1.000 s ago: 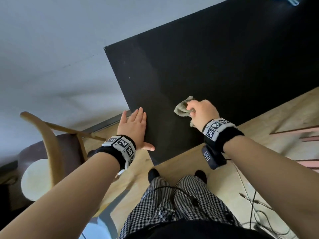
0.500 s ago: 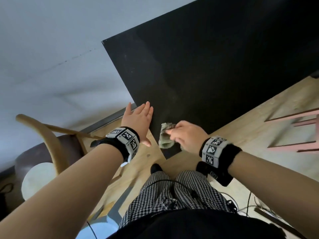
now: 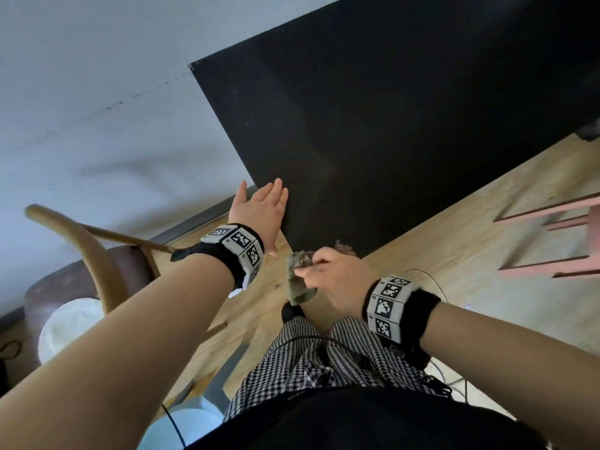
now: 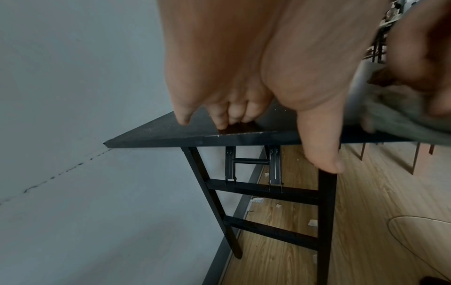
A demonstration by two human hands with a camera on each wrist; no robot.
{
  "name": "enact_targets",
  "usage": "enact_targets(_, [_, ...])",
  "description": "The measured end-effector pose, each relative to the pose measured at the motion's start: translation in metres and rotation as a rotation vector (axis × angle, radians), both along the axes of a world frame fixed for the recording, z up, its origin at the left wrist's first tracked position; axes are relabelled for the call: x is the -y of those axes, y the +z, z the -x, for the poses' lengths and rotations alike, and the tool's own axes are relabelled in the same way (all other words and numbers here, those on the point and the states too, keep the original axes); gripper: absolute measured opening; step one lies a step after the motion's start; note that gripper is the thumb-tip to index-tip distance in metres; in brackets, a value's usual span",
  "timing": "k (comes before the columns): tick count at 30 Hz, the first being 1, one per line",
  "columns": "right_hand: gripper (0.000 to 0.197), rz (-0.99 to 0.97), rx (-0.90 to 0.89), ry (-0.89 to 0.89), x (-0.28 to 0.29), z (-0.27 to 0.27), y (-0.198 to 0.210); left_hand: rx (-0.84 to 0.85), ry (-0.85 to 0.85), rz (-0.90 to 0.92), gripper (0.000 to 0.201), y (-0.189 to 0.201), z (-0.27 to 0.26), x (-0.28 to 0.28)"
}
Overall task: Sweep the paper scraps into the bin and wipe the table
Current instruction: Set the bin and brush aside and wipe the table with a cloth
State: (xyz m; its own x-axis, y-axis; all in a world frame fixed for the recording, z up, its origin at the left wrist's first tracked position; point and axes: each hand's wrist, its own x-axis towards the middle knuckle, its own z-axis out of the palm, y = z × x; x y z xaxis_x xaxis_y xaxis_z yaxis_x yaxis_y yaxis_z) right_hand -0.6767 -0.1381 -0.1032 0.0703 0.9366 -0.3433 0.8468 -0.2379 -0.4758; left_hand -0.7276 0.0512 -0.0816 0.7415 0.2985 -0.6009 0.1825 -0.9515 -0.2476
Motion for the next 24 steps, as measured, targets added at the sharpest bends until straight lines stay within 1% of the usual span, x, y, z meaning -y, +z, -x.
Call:
enact_targets(1, [0.036, -0.005, -0.011, 0.018, 0.001, -0.003, 0.001, 0.005, 0.007, 0.003, 0.114, 0.0, 0.0, 0.0])
enact_targets(3, [0.032, -0.009, 0.0, -0.033, 0.0, -0.015, 0.009, 0.016, 0.023, 0.014, 0.11, -0.001, -0.001, 0.001])
enact_targets(5, [0.032, -0.031, 0.039, -0.18, -0.004, -0.037, 0.013, 0.023, 0.036, 0.024, 0.107, -0.001, -0.001, 0.0])
enact_targets(8, [0.026, -0.061, 0.072, -0.499, -0.011, -0.082, 0.015, 0.049, 0.046, 0.036, 0.102, -0.002, 0.0, 0.001])
enact_targets(10, [0.022, -0.052, 0.115, -0.612, -0.019, -0.098, 0.011, 0.072, 0.057, 0.047, 0.098, -0.005, 0.002, 0.001])
enact_targets(12, [0.019, -0.016, 0.18, -0.656, -0.029, -0.089, 0.011, 0.078, 0.061, 0.055, 0.097, -0.006, 0.003, 0.0])
enact_targets(14, [0.019, -0.002, 0.196, -0.601, -0.036, -0.063, 0.012, 0.073, 0.064, 0.066, 0.097, -0.004, 0.003, -0.002])
enact_targets(17, [0.022, 0.027, 0.127, -0.368, -0.036, -0.027, 0.015, 0.063, 0.122, 0.029, 0.1, -0.001, 0.003, -0.009])
enact_targets(18, [0.021, 0.029, 0.108, -0.3, -0.036, -0.024, 0.016, 0.056, 0.144, 0.017, 0.101, -0.001, 0.003, -0.011])
enact_targets(20, [0.022, 0.031, 0.087, -0.219, -0.042, -0.032, 0.02, 0.037, 0.151, 0.002, 0.101, -0.001, 0.001, -0.014])
enact_targets(22, [0.024, 0.055, 0.1, -0.217, -0.054, -0.054, 0.022, 0.03, 0.114, -0.012, 0.098, 0.001, -0.002, -0.017])
enact_targets(24, [0.025, 0.059, 0.118, -0.32, -0.07, -0.084, 0.021, 0.038, 0.092, -0.005, 0.093, 0.003, -0.003, -0.02])
